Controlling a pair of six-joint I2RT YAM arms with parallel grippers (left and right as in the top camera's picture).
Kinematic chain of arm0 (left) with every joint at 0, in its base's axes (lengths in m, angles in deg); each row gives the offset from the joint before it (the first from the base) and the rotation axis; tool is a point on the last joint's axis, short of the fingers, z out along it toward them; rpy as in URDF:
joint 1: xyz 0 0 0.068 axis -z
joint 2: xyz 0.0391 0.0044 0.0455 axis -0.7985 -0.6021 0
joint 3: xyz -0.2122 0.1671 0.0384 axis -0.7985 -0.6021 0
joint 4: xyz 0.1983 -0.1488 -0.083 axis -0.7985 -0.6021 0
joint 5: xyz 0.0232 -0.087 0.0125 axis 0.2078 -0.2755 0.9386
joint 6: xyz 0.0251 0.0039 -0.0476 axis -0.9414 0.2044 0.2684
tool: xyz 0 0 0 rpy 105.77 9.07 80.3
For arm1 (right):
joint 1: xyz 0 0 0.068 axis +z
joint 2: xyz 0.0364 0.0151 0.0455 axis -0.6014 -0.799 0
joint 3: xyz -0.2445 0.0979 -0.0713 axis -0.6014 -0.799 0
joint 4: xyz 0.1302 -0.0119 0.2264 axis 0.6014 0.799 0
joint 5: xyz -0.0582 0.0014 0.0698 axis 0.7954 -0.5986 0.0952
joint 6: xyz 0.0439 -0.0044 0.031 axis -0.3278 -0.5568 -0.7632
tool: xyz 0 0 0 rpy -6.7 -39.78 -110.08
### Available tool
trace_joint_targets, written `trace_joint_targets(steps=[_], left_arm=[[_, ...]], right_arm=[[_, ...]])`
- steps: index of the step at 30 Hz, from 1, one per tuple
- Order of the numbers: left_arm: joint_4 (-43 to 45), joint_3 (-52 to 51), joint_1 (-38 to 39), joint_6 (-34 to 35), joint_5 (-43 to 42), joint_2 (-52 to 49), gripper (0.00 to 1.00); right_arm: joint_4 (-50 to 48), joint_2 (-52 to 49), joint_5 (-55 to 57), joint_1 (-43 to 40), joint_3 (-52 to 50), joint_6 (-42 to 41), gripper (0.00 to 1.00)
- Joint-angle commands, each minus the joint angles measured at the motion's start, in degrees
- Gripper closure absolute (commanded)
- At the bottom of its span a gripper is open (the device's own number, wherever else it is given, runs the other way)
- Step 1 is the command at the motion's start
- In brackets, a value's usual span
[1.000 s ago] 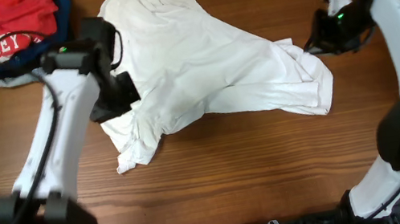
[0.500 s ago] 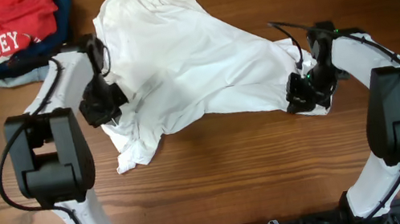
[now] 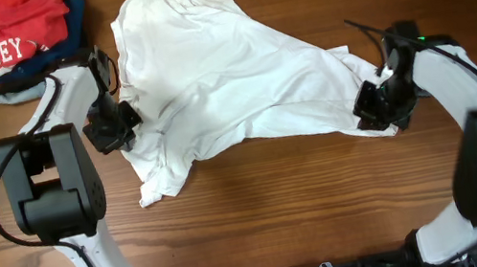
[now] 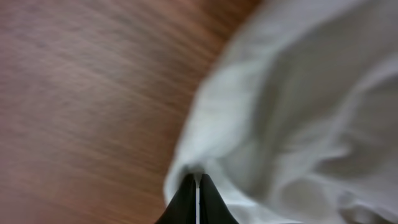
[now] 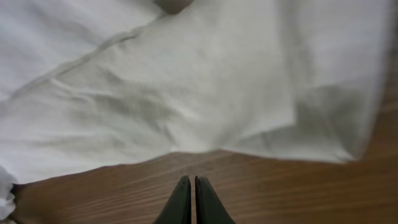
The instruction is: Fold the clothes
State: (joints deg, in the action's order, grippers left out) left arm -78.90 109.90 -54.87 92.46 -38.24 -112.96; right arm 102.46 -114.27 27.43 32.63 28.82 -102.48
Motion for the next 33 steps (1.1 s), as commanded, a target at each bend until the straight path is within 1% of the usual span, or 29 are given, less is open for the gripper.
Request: trace_joint_targets(steps=[1,2,4,5,7,10,11,12,13,14,15,21,24,26,28,30,33], left_arm=[[-1.42,-0.55,-5.07,3.04,4.74,-0.52,0.96],[-1.55,-0.55,-6.69,3.04,4.28,-0.52,0.96],[-2.1,-0.55,-10.1,2.89,2.16,-0.52,0.96],[-2.16,-0.55,-11.02,2.34,0.46,-0.52,0.96],[-2.19,-0.52,-11.82,0.26,-3.04,0.2,0.96],[-2.01,-0.52,-10.19,-2.25,-4.33,3.67,0.96],[-2.01,-0.52,-9.2,-2.21,-4.39,5.11,0.96],[-2.03,-0.52,-8.31,-2.25,-5.25,6.12,0.96],[-1.68,-0.52,-6.69,-4.31,-7.96,7.15,0.96],[-1.36,-0.55,-5.35,-5.68,-9.94,7.3,0.96],[-1.09,-0.57,-4.11,-5.64,-10.25,7.15,0.96],[2.78,-4.92,2.86,-6.47,-12.02,6.54,0.96],[8.17,-8.44,4.66,-6.21,-11.98,6.4,0.96],[10.95,-10.08,4.48,-4.44,-11.52,5.86,0.96],[11.39,-11.32,3.41,-3.1,-9.99,5.16,0.96],[11.02,-12.48,1.6,-2.78,-8.7,4.13,0.96],[11.69,-14.99,-1.25,-2.8,-8.68,3.23,0.96]], right_arm=[[0.72,10.43,8.04,-0.39,-0.15,-2.51,0.94],[0.55,11.89,8.0,-0.39,-0.15,-1.73,0.9],[-0.52,12.72,8.04,-0.39,-0.15,0.81,0.69],[-1.18,12.0,8.0,-0.39,-0.15,1.92,0.66],[-4.09,8.72,6.91,-0.39,-0.15,3.06,0.66],[-6.34,2.78,3.48,-0.39,-0.15,3.72,0.68],[-6.56,1.03,3.48,-0.39,-0.15,3.87,0.71],[-6.95,-0.26,3.45,-0.39,-0.15,4.42,0.74],[-7.45,-2.23,3.45,-0.39,-0.15,4.83,0.85],[-7.65,-3.52,2.86,-0.39,-0.15,4.76,0.92],[-7.63,-4.61,1.62,-0.39,-0.15,4.76,0.96],[-8.02,-6.84,0.44,-0.37,-0.15,4.94,0.95],[-7.96,-6.84,0.44,-0.35,-0.15,5.01,0.95],[-7.65,-6.84,0.44,-0.35,-0.15,4.94,0.96],[-7.06,-6.84,1.2,-0.35,-0.15,4.24,0.96],[-5.55,-6.88,4.83,-0.35,-0.15,0.33,0.96],[-5.35,-6.93,5.2,-0.35,-0.15,0.5,0.96]])
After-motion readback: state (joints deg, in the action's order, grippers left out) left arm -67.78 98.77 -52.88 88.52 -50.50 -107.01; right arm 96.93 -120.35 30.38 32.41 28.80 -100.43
